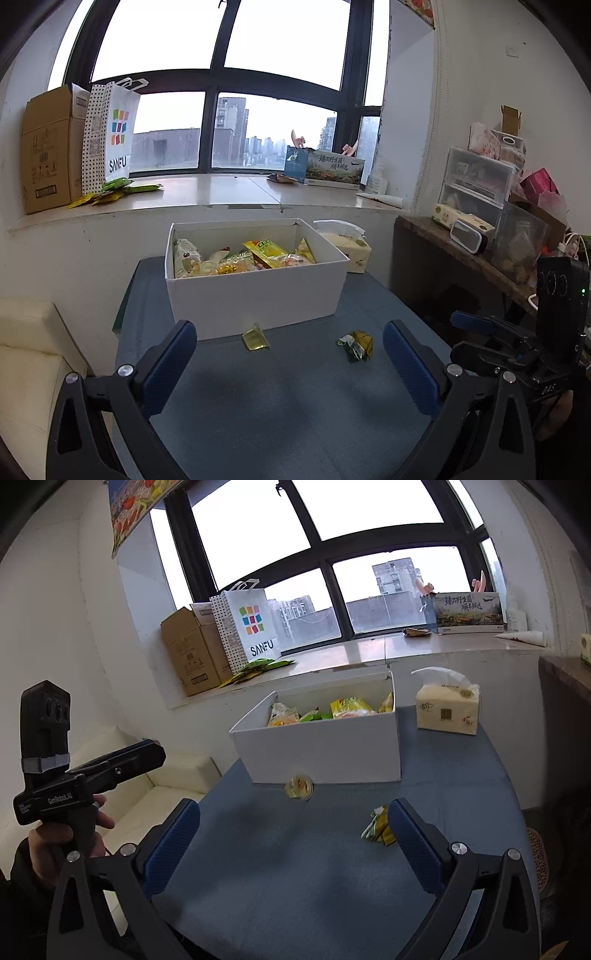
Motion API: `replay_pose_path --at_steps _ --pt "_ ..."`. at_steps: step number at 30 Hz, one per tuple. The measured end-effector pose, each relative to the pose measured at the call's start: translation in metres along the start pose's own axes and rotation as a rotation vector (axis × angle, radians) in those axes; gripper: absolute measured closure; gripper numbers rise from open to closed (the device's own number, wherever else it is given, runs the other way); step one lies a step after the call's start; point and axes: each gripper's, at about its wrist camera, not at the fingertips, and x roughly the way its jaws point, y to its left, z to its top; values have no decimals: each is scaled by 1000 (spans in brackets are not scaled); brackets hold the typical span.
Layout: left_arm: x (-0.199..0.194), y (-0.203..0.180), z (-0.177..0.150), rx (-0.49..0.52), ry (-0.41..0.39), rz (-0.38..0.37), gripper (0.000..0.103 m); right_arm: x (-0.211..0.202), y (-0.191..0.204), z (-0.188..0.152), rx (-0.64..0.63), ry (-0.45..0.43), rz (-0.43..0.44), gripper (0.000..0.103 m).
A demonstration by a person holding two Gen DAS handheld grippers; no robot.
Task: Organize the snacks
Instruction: 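Move the right tool back to the small green pack on the table, then grasp the green pack with the right tool while the left grasps the square jelly cup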
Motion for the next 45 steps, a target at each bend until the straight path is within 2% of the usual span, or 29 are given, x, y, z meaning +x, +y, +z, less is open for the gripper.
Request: replay_pose_path --at_steps 10,15,18,27,28,31,34,38,43,45 --pt "5 4 -7 -30 35 -2 0 12 -18 -15 36 13 -101 0" --pt "9 8 -13 -46 46 -1 0 27 -32 -17 21 92 -124 0" --pt "14 8 -17 -56 63 -10 0 51 -41 -19 -12 153 -199 0" --pt "24 13 -27 -67 106 -3 0 131 -80 -19 18 283 -261 1" --pt "26 15 -27 -75 108 -2 0 138 -81 -19 19 294 -270 4" --pt "31 18 -30 -85 125 6 0 159 -87 -20 41 361 -272 60" --pt "33 21 -33 -90 134 11 0 156 -86 -17 65 345 -255 64" --pt "47 21 -34 -88 166 14 0 130 -80 -13 71 280 -230 64" --pt "88 20 -34 -103 256 27 0 86 -69 -10 80 197 -199 64" --pt "105 18 -32 -97 266 37 0 78 -62 -8 64 183 -197 64"
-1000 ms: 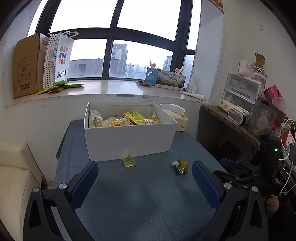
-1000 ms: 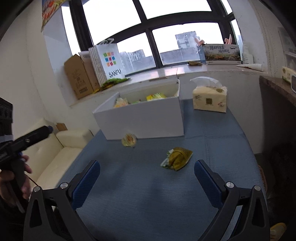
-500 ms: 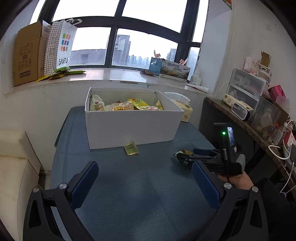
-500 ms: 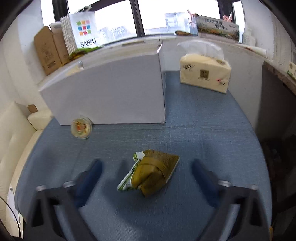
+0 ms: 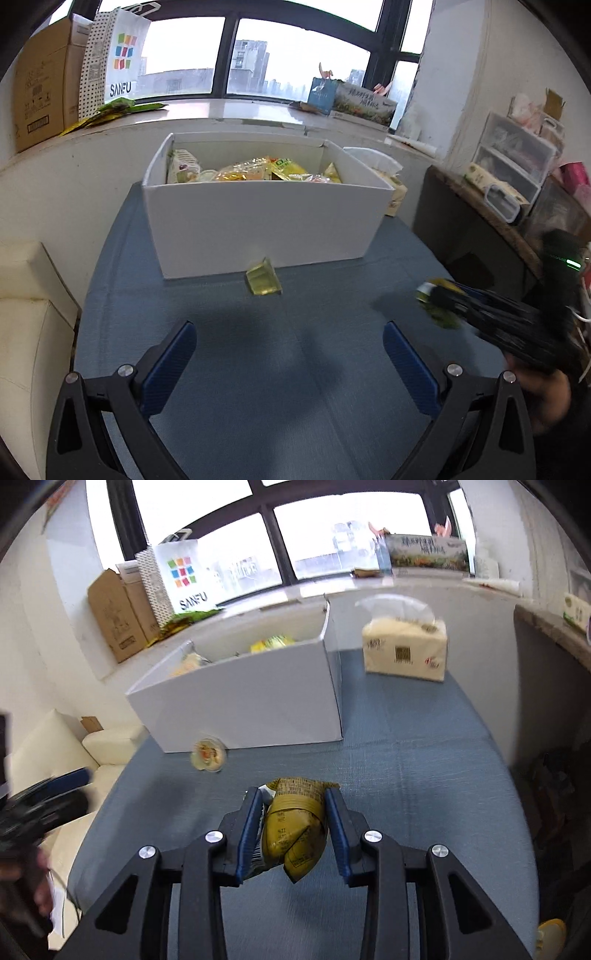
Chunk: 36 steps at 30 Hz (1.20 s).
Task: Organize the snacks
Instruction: 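Grasp the green pack with the right tool while the left grasps the square jelly cup, then carry both items over the box and release them inside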
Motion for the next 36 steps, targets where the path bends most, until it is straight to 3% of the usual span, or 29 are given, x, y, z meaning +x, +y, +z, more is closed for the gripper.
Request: replay_pose_path --at_steps 4,7,9,13,16,18,19,20,21,23,26,36 --pt "32 -6 14 25 14 27 0 -21 4 -4 1 -24 16 64" --pt "65 -1 26 -23 61 56 0 -28 6 -7 2 -37 20 64" --pt "85 2 31 -58 93 123 0 -28 6 -9 -5 -32 34 64" --pt "111 5 36 -72 102 184 0 -25 5 -12 4 -21 60 64" --pt "131 12 36 -88 137 192 1 -23 6 -14 3 -10 71 64" --pt "138 13 35 -77 136 192 10 -21 6 -15 1 1 77 64" --pt "141 12 35 -64 145 184 30 -20 6 -16 1 0 77 64" --pt "143 11 34 -45 160 181 62 -20 6 -16 1 0 81 64" --pt "142 8 32 -21 163 177 63 -19 7 -16 0 3 82 64" --pt "133 5 31 -34 149 100 68 -18 8 -17 -4 5 85 64" --pt "105 -10 30 19 69 74 68 -18 10 -17 -17 6 84 64" --pt "2 -27 30 34 -86 -154 68 -20 13 -13 -29 -6 82 64"
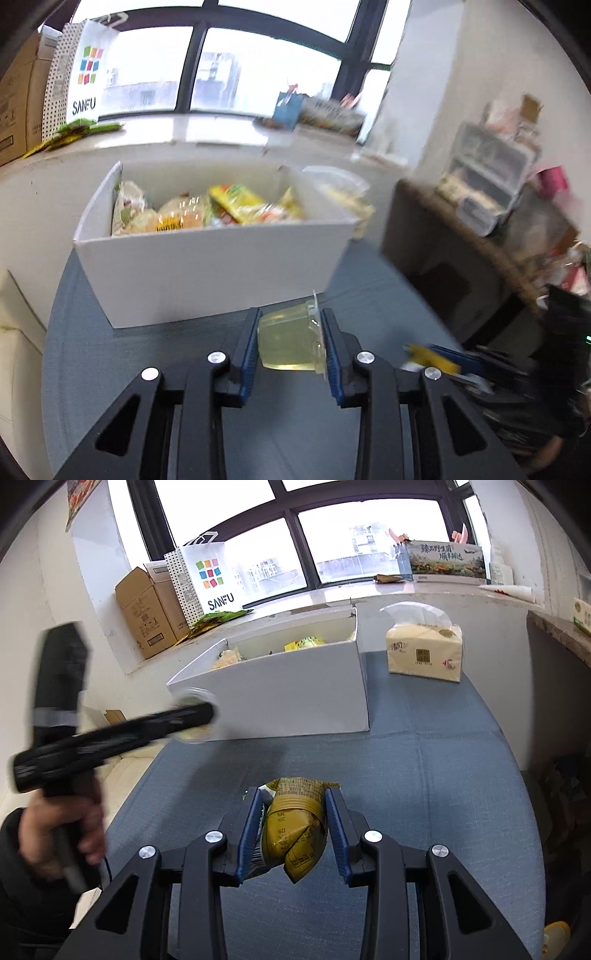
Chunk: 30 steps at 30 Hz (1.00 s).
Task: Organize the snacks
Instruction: 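Carry both items over the box and release them inside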
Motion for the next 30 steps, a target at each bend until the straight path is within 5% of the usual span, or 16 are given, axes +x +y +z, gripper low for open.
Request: replay_pose_path --at_steps 6,12,20,30 --pt "-54 4 4 2 -94 -4 68 -4 6 19 -20 -39 -6 64" --pt "-64 30 38 -12 -165 18 68 -7 32 70 -110 -114 13 64" --pt "-16 82 114 -73 -154 37 68 32 43 168 -143 -169 7 64" --pt "70 119 160 -32 -27 179 68 131 21 239 -105 -46 -79 63"
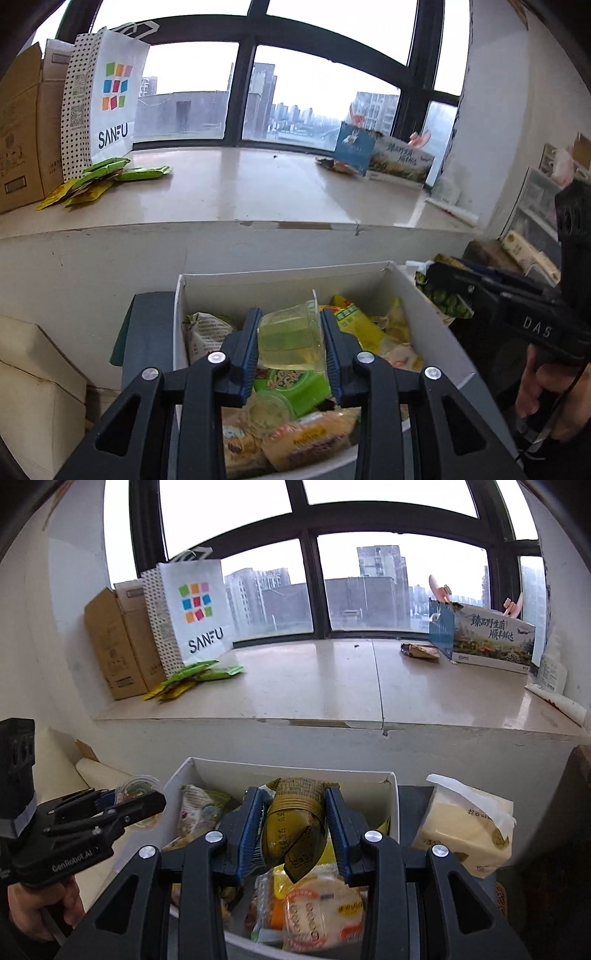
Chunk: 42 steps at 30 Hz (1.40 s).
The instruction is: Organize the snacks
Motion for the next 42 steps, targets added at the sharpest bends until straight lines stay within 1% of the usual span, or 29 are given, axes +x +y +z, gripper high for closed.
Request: replay_pose_path --at_steps 1,2,3,4,5,7,9,13,15,18,19,21,22,24,26,29,30,31,33,35,37,39,42 --pt "6 0 1 9 11 8 67 5 -1 2 5 1 -13 62" --pt "12 1 1 12 31 10 59 7 -3 4 10 -5 -19 54" --pt "20 4 2 -6 67 12 46 9 -4 5 11 -13 -16 19" --pt "23 6 1 -27 88 16 12 11 -5 6 16 -15 -12 2" --pt "24 9 0 -47 88 22 0 11 -6 5 24 -21 -19 0" --pt "25 9 -3 -34 94 35 0 9 -4 3 6 -23 -53 0" --pt "25 8 -6 -16 97 39 0 7 -4 -2 -11 -60 -107 0" --pt "15 0 -7 17 81 50 0 8 -8 -6 12 -47 -127 0" --pt "3 -5 -6 33 44 83 0 5 -9 -7 17 -45 -128 0" --pt "-26 -16 -7 60 -54 159 0 -11 0 -11 -32 -86 -181 0" --pt "-37 -20 -9 73 -87 167 0 -18 4 -14 -48 -106 -201 0" --pt "-49 -26 -14 79 -93 139 0 -33 13 -19 -69 -128 -228 0" --pt "-56 -30 -18 85 -96 128 0 -42 16 -22 -68 -140 -229 0" --pt "-69 -35 -28 98 -117 123 0 -59 21 -26 -63 -168 -200 0" --pt "-80 -38 -36 86 -115 117 0 -80 25 -33 -44 -199 -177 0" --pt "-101 -41 -52 49 -114 73 0 -110 36 -46 -52 -223 -219 0" --pt "-109 -42 -57 37 -115 62 0 -120 41 -50 -66 -233 -217 0" --pt "-117 -46 -63 38 -111 49 0 -135 47 -59 -81 -255 -198 0" --pt "-133 -56 -75 73 -102 54 0 -156 55 -72 -99 -285 -167 0" --pt "-149 -66 -86 111 -98 40 0 -168 59 -81 -101 -265 -143 0" --pt "-164 -69 -96 102 -101 29 0 -181 61 -93 -82 -227 -153 0" --pt "-179 -71 -106 87 -110 13 0 -196 61 -108 -66 -236 -130 0" --pt "-201 -77 -121 70 -125 21 0 -216 60 -129 -26 -221 -109 0"
